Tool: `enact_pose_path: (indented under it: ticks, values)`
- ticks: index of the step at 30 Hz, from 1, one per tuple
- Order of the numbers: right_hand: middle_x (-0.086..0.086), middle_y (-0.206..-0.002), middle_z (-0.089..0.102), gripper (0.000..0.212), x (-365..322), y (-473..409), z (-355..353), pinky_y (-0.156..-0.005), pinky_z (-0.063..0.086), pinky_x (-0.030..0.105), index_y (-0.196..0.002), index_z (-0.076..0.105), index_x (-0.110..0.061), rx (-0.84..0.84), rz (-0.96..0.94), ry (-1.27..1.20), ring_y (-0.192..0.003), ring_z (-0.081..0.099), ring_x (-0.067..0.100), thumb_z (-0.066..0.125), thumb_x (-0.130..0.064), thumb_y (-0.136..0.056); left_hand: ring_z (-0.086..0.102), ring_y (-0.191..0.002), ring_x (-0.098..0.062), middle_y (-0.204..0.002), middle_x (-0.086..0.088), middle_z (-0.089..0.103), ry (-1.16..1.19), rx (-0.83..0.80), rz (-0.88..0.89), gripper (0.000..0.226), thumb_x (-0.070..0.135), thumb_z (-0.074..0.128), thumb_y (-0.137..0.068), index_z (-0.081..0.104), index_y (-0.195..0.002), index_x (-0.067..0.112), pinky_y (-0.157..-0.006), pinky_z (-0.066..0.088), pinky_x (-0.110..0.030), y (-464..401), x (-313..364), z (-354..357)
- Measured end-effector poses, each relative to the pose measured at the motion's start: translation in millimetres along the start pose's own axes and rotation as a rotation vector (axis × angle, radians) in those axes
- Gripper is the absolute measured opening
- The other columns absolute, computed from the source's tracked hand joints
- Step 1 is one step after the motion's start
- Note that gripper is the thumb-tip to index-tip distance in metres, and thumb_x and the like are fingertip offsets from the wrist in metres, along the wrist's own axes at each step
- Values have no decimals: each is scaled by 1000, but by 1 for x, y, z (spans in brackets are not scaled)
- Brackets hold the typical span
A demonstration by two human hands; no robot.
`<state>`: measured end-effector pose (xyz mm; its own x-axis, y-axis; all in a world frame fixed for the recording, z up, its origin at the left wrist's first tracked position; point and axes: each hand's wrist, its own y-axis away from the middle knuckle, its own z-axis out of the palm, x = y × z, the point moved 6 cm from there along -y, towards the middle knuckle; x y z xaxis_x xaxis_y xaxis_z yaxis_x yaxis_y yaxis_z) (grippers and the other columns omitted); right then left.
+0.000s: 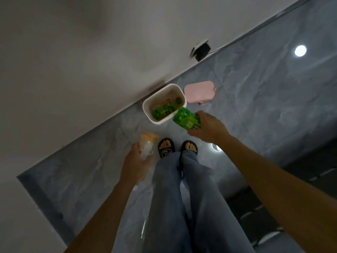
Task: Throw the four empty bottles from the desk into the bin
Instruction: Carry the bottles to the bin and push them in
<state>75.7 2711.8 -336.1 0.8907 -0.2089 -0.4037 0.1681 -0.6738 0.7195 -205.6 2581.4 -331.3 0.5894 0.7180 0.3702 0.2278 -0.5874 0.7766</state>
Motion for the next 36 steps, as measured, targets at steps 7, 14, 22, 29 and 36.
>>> enact_pose_path:
  ticks: [7,14,22,29,36]
  values:
    - [9,-131,56,73,-32,-178,78,-79,52,42,-142,40,-17,94,-304,338,-104,63,33,71,-39,-80,68,-75,-1,-94,15,64,211,154,98,49,46,70,-78,44,-118,44,-50,47,-13,-152,4,49]
    - [8,-128,63,60,-29,-283,137,-101,46,44,-134,47,-19,80,-466,594,-117,61,29,74,-34,-82,67,-94,-5,-112,11,63,213,232,265,64,50,71,-76,46,-132,33,-63,55,-17,-242,0,69]
    - [9,-145,53,61,-29,-335,173,-122,25,48,-143,44,-16,153,-500,725,-137,45,30,68,-32,-90,59,-86,5,-109,17,57,104,281,388,67,52,71,-76,40,-134,39,-59,38,-6,-290,16,75]
    - [7,-141,56,50,-12,-318,164,-114,38,47,-139,48,-20,135,-435,393,-134,50,29,64,-30,-92,60,-99,-11,-120,11,58,37,231,416,71,51,75,-75,40,-135,38,-66,43,-16,-298,31,79]
    - [3,-122,66,34,39,-242,136,-88,57,36,-130,55,-23,153,-495,338,-106,65,22,44,-34,-100,58,-119,-22,-136,-3,57,-239,229,554,76,49,68,-86,32,-148,24,-88,42,-30,-300,82,99]
